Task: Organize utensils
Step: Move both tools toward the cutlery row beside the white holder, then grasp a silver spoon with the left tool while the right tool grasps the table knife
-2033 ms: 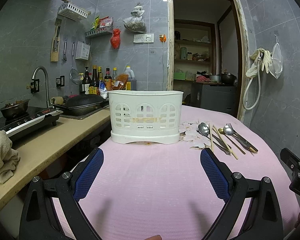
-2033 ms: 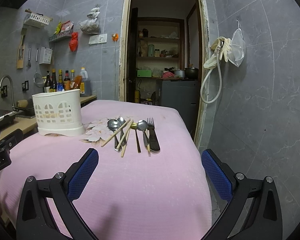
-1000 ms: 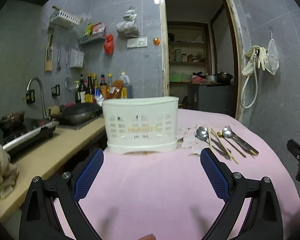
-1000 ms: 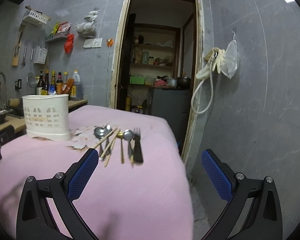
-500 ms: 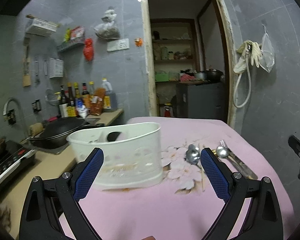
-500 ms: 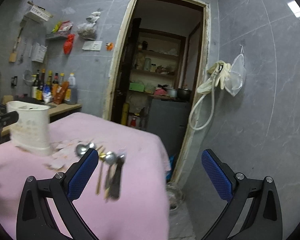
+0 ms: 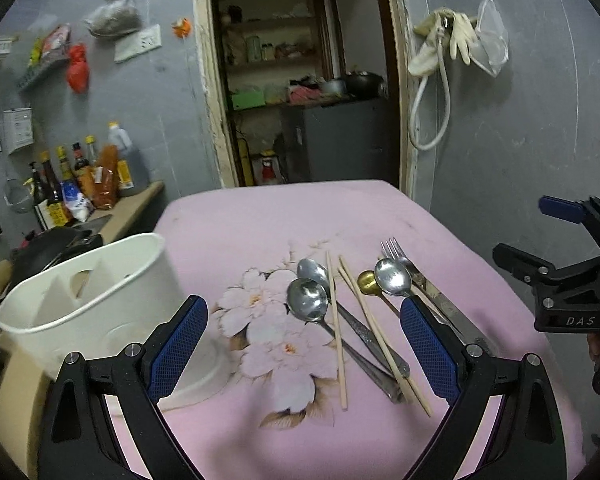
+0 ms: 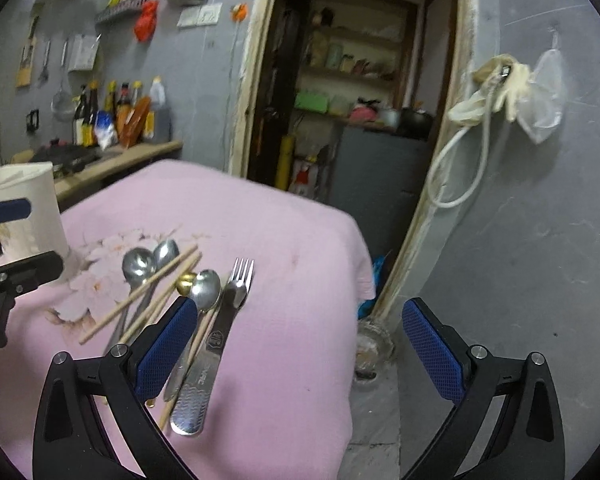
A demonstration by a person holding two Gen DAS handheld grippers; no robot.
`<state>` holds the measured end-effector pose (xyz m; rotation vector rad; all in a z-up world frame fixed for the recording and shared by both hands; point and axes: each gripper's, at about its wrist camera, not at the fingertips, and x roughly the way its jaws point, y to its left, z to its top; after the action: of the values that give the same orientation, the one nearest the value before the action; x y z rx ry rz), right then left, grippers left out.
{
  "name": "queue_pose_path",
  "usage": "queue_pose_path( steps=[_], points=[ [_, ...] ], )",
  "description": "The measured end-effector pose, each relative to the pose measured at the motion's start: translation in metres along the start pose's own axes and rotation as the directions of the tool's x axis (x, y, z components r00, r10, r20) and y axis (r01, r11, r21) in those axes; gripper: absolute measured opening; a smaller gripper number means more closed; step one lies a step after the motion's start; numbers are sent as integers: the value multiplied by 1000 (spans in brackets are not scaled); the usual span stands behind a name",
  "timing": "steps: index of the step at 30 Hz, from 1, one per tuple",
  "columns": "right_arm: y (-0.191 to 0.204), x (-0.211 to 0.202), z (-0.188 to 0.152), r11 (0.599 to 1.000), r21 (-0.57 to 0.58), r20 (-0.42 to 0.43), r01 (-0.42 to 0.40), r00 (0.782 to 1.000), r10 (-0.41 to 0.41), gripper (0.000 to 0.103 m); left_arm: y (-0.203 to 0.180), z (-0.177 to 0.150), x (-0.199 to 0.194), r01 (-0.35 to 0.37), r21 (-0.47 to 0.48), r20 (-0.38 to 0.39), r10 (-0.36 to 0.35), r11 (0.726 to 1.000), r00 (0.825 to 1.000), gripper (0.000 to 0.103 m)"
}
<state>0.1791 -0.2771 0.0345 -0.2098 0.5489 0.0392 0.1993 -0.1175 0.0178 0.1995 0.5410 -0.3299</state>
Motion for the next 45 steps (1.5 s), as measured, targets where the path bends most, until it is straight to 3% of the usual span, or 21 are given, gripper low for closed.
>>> queue_pose_path(
  steps=[6, 13, 25, 33, 36, 41, 45],
  points=[
    [3, 38, 0, 994, 1, -128, -107, 986, 106, 64, 11, 5, 41, 46, -62, -115, -53, 997, 992, 61],
    [13, 62, -7, 982, 6, -220, -191, 957, 188, 43, 27, 2, 79, 50, -127, -208, -76, 991, 975, 49],
    [17, 76, -7, 964, 29, -266, -264, 928, 262, 37, 44, -3, 113, 69, -258, -299, -148, 964, 943, 46],
    [14, 80, -4, 956, 60, -274, -286, 917, 292, 34, 56, -3, 115, 76, -330, -287, -177, 941, 941, 11],
    [16, 81, -4, 955, 59, -277, -291, 914, 296, 34, 56, -2, 113, 78, -338, -282, -180, 938, 942, 4],
    [11, 83, -6, 941, 83, -277, -327, 900, 337, 20, 54, -1, 107, 98, -347, -256, -195, 933, 947, 1],
    [4, 80, -10, 926, 125, -264, -356, 888, 377, 16, 52, -3, 104, 104, -344, -267, -203, 933, 942, 1]
  ],
)
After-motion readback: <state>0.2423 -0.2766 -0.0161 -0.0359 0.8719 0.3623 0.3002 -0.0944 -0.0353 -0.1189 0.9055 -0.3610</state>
